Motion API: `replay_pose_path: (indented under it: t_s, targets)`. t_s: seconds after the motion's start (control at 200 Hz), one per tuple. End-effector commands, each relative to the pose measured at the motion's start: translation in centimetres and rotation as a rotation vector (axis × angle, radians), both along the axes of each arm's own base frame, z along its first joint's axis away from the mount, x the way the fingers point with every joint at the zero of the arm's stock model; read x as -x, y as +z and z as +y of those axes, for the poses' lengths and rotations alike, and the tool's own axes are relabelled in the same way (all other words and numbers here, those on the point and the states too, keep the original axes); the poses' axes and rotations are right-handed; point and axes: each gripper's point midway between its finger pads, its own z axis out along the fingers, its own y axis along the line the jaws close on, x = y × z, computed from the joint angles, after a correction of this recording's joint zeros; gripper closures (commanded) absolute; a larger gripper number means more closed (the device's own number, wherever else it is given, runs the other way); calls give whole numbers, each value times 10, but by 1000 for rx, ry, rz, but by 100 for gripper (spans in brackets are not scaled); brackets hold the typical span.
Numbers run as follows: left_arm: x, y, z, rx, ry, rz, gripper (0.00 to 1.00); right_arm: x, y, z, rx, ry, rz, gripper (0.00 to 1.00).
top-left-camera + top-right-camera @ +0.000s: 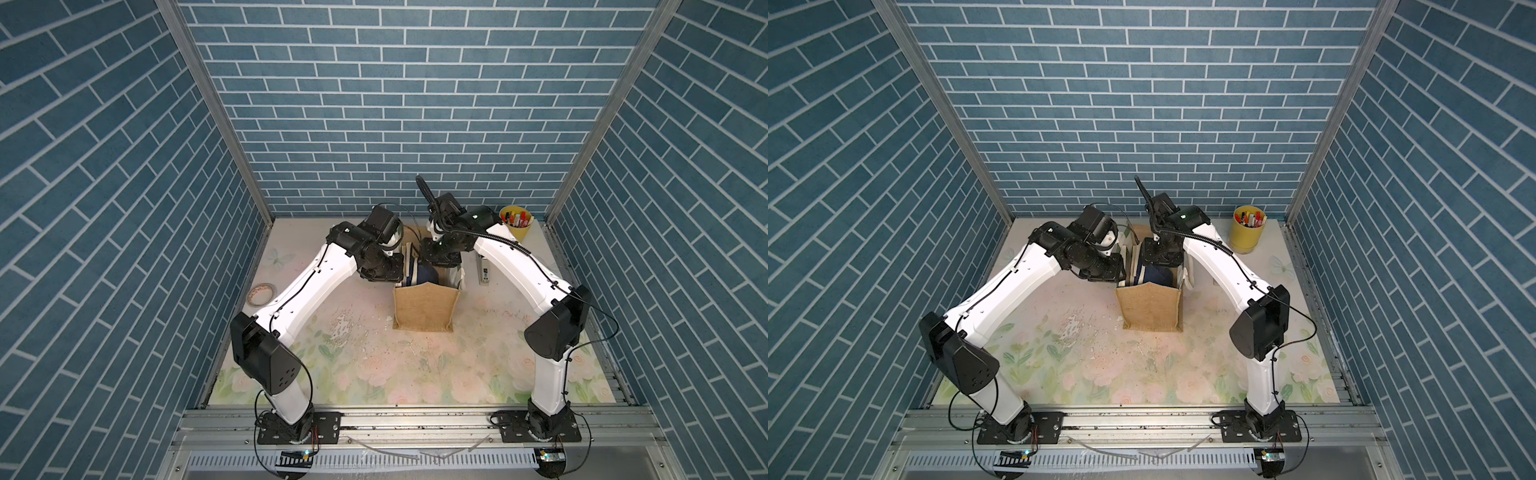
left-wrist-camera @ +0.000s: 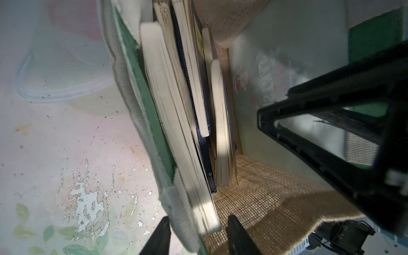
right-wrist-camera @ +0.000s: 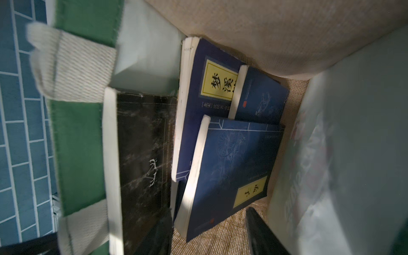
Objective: Take out the books from the canvas bag
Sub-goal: Pick up the book from the canvas bag.
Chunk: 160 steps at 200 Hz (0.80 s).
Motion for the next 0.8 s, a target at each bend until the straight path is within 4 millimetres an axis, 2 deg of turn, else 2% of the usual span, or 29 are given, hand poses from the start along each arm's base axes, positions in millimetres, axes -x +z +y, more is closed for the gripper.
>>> replay_pose_path:
  t_s: [0.0,0.41,0.555,0.615,0.695,0.795]
  targets:
    - [10,-11,-5,1,-29,70,61,-5,-18,-4,38,-63,32,45]
    - [11,-11,-5,-13,-54,78,62,-17,-42,10,13,-67,24,46]
    - [10,-11,-7,-13,-63,76,62,-20,-50,8,43,-87,26,51]
    - [10,-10,-7,-14,-66,73,62,-23,-55,2,81,-109,18,56]
    - [8,-9,-6,-18,-66,68,62,-23,-57,-6,119,-122,10,69]
    - [7,-8,-4,-34,-67,61,63,-25,-49,-13,139,-132,-24,91]
